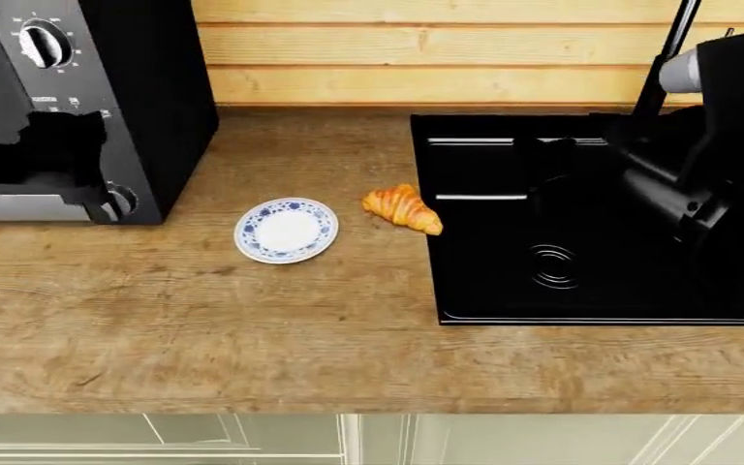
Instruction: Place the pastries on the plates.
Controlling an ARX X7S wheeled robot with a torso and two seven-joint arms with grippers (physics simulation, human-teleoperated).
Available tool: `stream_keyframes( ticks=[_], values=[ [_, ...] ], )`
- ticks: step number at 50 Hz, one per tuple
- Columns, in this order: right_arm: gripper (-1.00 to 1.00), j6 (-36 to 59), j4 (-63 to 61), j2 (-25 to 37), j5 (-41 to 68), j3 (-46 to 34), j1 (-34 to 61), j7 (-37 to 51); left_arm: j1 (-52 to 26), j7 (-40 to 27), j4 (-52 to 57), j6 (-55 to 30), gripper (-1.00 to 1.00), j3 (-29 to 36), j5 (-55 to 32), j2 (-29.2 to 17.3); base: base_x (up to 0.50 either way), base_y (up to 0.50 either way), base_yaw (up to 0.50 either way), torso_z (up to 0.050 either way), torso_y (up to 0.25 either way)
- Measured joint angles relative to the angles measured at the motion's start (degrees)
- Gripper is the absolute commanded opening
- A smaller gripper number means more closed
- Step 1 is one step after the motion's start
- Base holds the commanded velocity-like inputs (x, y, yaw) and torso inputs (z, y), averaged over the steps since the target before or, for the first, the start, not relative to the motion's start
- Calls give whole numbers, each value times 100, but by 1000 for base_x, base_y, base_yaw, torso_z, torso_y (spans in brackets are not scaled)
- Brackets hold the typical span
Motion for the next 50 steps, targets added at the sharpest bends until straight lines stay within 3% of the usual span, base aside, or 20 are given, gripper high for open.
stream_keyframes(
  ticks=[21,42,50],
  values=[
    [100,94,230,-250,-352,-260,353,-322,850,29,267,449,100,-510,-142,-504,214,33,0,0,0],
    [100,3,215,-233,-399,-279,213,-366,1461,124,491,742,100,-866,-153,-742,258,354,0,0,1],
    [100,13,203,-225,-352,-276,188,-337,1637,149,587,803,100,-981,-180,-823,0,36,0,0,0]
  ],
)
